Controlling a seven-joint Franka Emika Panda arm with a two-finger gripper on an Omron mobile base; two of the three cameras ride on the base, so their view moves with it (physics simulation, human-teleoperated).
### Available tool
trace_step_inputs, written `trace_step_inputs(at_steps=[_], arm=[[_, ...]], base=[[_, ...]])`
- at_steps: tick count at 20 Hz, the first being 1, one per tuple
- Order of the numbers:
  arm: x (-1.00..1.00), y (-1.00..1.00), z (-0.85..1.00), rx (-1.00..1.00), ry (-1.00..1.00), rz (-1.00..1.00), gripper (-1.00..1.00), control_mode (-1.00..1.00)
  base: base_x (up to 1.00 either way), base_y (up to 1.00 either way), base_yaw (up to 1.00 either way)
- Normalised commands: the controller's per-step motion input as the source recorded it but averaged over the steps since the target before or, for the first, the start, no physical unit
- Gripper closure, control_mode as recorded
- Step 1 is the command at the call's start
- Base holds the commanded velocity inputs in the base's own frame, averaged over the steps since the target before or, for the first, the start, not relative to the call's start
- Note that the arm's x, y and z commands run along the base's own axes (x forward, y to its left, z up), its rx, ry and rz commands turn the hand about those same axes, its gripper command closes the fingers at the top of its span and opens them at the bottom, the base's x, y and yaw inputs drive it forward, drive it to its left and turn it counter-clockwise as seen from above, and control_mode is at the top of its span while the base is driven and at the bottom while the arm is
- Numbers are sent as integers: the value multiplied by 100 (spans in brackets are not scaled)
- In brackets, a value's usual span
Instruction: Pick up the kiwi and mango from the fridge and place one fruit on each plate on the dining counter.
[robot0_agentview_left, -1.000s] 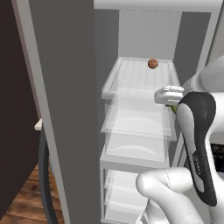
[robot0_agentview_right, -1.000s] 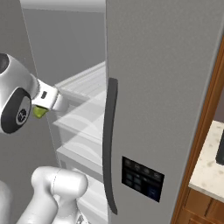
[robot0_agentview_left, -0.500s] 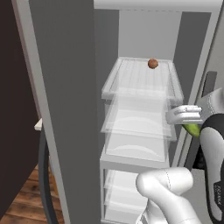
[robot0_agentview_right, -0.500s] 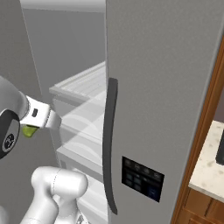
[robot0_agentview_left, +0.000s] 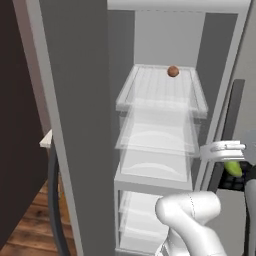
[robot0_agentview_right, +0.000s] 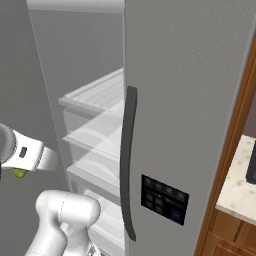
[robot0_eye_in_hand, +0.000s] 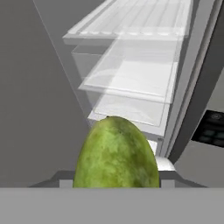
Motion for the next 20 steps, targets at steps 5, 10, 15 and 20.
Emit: trace_step_inputs(at_steps=[5,10,15,20], arm=[[0,0,0,0,0,0,100,100],[0,0,0,0,0,0,100,100],[0,0,0,0,0,0,100,100],[0,0,0,0,0,0,100,100]], base=[[-60,11,-32],[-47,17,-58],[-51,12,-70],[-62,5,-76]])
